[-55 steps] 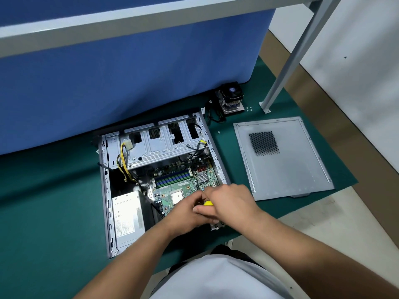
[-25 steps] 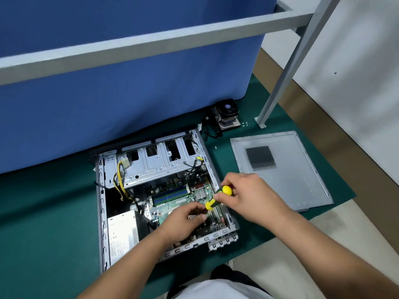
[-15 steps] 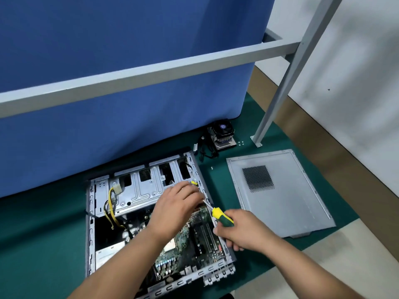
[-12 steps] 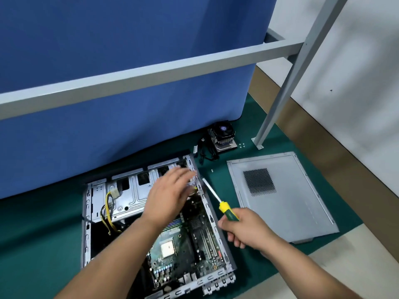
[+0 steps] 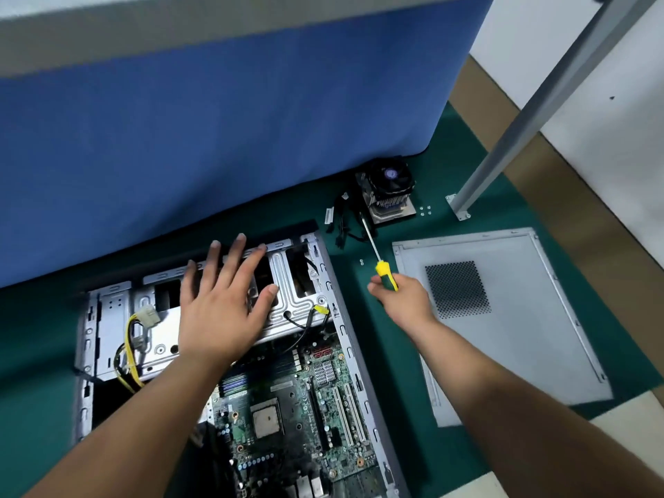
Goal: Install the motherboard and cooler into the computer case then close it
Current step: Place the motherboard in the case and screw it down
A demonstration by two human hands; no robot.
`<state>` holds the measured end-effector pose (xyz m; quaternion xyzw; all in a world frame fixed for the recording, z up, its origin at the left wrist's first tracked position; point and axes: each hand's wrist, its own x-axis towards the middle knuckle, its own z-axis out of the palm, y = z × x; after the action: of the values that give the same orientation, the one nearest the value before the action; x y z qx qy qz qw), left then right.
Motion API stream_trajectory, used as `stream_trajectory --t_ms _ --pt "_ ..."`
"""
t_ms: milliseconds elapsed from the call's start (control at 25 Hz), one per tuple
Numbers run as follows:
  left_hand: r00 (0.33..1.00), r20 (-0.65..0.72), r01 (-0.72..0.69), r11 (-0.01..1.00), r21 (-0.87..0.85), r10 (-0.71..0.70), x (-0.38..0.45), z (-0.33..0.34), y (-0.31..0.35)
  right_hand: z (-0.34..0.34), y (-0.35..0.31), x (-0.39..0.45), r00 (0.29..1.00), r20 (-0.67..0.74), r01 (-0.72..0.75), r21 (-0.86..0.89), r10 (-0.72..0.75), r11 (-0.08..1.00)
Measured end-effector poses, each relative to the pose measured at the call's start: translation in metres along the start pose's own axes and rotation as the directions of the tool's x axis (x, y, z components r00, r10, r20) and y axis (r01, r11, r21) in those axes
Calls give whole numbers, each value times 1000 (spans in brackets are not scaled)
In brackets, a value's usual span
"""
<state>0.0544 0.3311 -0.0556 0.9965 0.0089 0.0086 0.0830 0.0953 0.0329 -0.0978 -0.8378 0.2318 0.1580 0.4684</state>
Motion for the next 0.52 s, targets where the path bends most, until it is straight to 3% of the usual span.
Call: stream_trajectory --t_ms 280,520 --pt "999 -33 -6 1000 22 7 -1 2 1 63 -5 55 935 -353 11 -71 -35 997" --pt "997 -71 -12 1000 -2 11 0 6 -1 73 -1 63 898 -427 59 -120 -106 991"
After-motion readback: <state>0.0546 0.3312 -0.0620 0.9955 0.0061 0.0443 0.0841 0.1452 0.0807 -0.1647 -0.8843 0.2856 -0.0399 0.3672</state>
